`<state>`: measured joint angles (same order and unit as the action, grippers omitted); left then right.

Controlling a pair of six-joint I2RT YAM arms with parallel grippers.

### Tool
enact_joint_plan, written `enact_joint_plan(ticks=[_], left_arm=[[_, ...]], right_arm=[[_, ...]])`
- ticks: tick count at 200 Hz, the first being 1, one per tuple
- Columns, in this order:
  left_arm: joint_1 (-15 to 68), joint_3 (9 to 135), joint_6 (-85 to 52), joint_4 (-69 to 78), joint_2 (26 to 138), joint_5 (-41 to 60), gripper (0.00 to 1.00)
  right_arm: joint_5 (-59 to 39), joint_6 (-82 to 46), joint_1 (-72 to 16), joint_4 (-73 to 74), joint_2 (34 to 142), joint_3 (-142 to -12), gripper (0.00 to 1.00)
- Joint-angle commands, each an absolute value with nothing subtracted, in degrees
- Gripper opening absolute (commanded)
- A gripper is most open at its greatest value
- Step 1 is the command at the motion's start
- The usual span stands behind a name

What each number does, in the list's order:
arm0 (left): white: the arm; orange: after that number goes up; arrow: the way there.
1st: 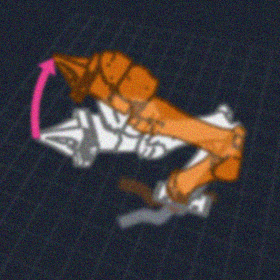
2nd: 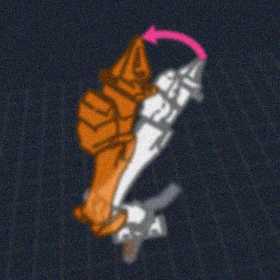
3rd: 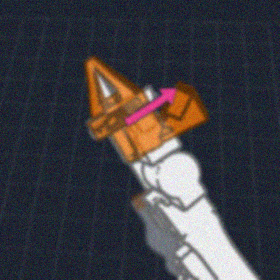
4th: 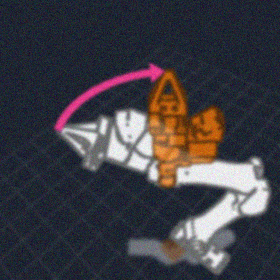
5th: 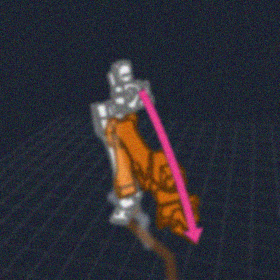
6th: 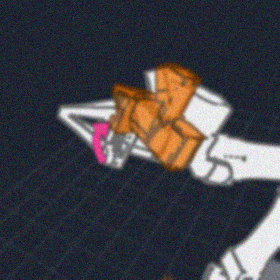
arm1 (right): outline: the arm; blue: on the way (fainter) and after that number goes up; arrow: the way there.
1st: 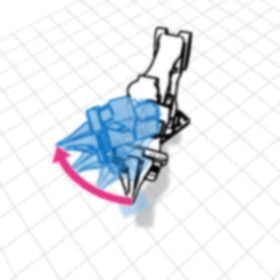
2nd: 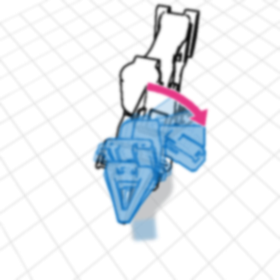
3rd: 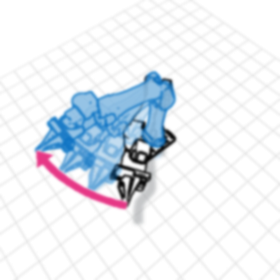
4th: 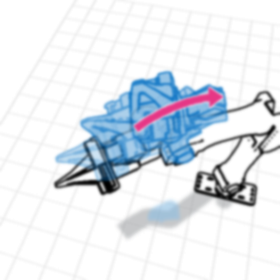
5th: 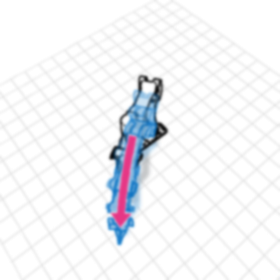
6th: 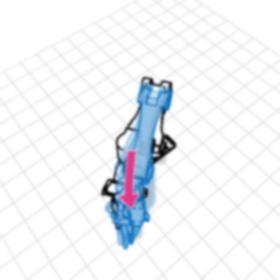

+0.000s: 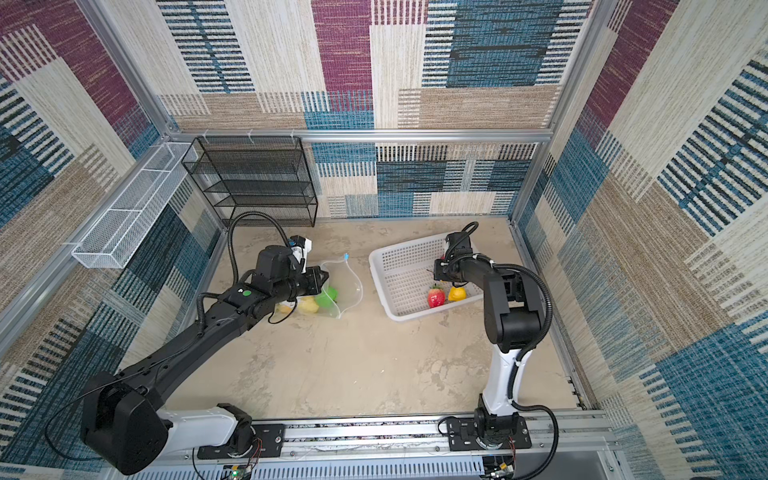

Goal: Place the food in the zip-top bag and seal the zipper
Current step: 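Lower the right gripper and grasp the yellow pear with stem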

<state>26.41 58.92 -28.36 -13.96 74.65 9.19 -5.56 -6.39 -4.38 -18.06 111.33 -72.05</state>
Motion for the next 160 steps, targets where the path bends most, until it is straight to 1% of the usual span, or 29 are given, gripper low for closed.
enact_joint_plan(ticks=[1,45,74,108,160], left_arm=[[26.46,58.88,-28.54,-13.62,74.27,8.79,0.0],[26.46,58.89,-28.51,-13.62,74.48,8.71,0.0],[26.46,58.89,-28.4,-13.67,74.63,8.61,0.0],[26.46,58.89,-28.33,-13.62,74.66,8.71,0.0],[26.46,58.98,-28.43,-13.67,74.93,9.14,0.0]], right_arm=[[-5.64,-6.59,-4.39,-17.01,109.71,-71.81,0.48],[-6.35,-6.86,-4.73,-18.17,103.79,-71.19,0.47],[-5.42,-5.84,-7.16,-20.32,99.2,-71.32,0.46],[-4.81,-4.89,-13.52,-22.51,93.92,-72.02,0.47],[-11.21,-5.51,-25.46,-21.42,89.67,-72.25,0.47]])
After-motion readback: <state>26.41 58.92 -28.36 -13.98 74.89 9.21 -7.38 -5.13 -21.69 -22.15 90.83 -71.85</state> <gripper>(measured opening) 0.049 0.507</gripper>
